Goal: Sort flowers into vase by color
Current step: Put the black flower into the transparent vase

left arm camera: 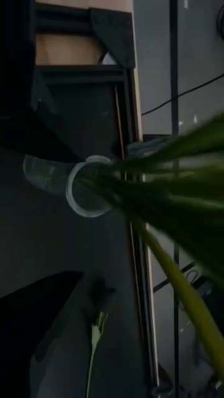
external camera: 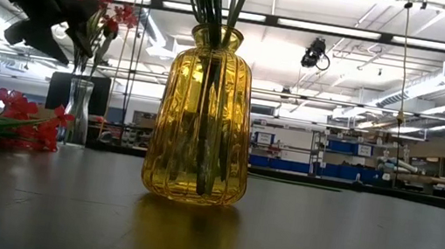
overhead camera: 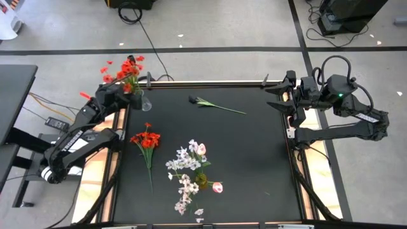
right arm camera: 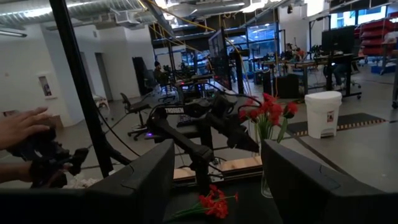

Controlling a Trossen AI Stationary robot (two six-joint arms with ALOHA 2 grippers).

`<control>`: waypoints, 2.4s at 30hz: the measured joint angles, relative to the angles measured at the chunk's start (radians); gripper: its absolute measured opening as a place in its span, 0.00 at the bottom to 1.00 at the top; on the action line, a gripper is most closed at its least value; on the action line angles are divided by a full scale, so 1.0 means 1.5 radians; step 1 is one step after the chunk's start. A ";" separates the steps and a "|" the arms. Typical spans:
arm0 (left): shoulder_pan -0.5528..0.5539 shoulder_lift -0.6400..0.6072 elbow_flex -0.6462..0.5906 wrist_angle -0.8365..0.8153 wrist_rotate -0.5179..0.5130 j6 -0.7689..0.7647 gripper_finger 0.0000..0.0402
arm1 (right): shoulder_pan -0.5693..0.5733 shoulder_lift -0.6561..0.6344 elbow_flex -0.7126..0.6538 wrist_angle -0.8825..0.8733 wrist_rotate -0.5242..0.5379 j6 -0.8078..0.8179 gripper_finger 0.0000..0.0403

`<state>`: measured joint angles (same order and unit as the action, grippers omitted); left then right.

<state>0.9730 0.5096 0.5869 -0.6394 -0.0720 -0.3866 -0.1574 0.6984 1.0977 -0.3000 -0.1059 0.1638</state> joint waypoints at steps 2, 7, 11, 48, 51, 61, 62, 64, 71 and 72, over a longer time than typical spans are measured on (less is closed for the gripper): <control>0.000 0.000 0.013 -0.010 0.005 -0.009 0.76 | 0.000 0.000 0.000 0.000 0.000 0.000 0.61; 0.000 0.000 0.073 -0.084 0.004 0.011 0.76 | 0.000 0.000 0.000 0.000 0.000 0.000 0.61; 0.000 0.000 0.110 -0.157 0.004 0.013 0.76 | 0.000 0.000 0.000 0.000 0.000 0.000 0.61; -0.094 -0.001 0.121 -0.436 0.262 -0.279 0.63 | 0.000 0.000 0.000 0.000 0.000 0.000 0.61; -0.114 -0.001 0.121 -0.430 0.285 -0.314 0.63 | 0.000 0.000 0.000 0.000 0.000 0.000 0.61; -0.161 0.000 0.236 -0.452 0.282 -0.381 0.63 | 0.000 0.003 0.000 0.018 0.025 -0.022 0.61; -0.161 0.000 0.258 -0.463 0.268 -0.381 0.63 | 0.000 0.004 0.000 0.020 0.026 -0.015 0.61; -0.161 0.000 0.301 -0.480 0.240 -0.372 0.63 | 0.000 0.006 0.000 0.030 0.026 0.020 0.61; -0.161 0.000 0.375 -0.498 0.225 -0.303 0.63 | -0.010 0.054 0.001 0.092 0.076 0.069 0.61; -0.161 0.000 0.381 -0.498 0.224 -0.292 0.63 | -0.015 0.071 0.001 0.081 0.076 0.077 0.61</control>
<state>0.7307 0.5095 1.1579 -1.3867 0.2640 -0.8240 -0.1801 0.8045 1.0992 -0.1786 0.0074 0.2787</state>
